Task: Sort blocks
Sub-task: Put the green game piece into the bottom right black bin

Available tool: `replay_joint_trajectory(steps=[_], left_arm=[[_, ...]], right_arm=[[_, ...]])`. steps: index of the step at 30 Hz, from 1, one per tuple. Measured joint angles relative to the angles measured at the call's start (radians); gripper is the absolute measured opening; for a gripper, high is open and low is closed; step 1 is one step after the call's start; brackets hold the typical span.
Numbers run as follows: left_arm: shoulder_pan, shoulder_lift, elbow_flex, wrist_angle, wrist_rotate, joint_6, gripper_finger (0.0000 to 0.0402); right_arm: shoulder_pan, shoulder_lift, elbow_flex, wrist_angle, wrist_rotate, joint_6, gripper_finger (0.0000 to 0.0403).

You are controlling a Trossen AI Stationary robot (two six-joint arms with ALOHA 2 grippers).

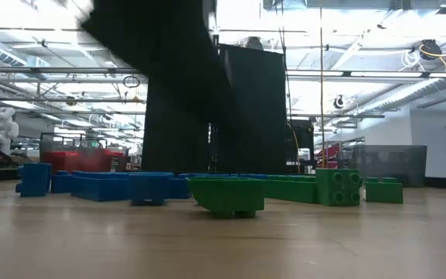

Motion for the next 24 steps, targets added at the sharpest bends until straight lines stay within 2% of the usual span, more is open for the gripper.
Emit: replay_joint_trajectory(steps=[7, 17, 20, 24], left_arm=[[0.002, 0.073, 0.0, -0.006, -0.106, -0.068, 0.0293], [0.005, 0.081, -0.001, -0.04, -0.135, -0.206, 0.029], [0.006, 0.081, -0.001, -0.044, -0.09, -0.207, 0.0274], [0.001, 0.081, -0.001, -0.067, -0.077, -0.206, 0.0232]], right_arm=[[0.0, 0.0, 0.0, 0.001, 0.001, 0.012, 0.0286], [0.0, 0.0, 0.0, 0.012, 0.001, 0.027, 0.0286], [0.0, 0.0, 0.0, 0.009, 0.002, 0.027, 0.0286], [0.0, 0.0, 0.0, 0.008, 0.005, 0.027, 0.0286]])
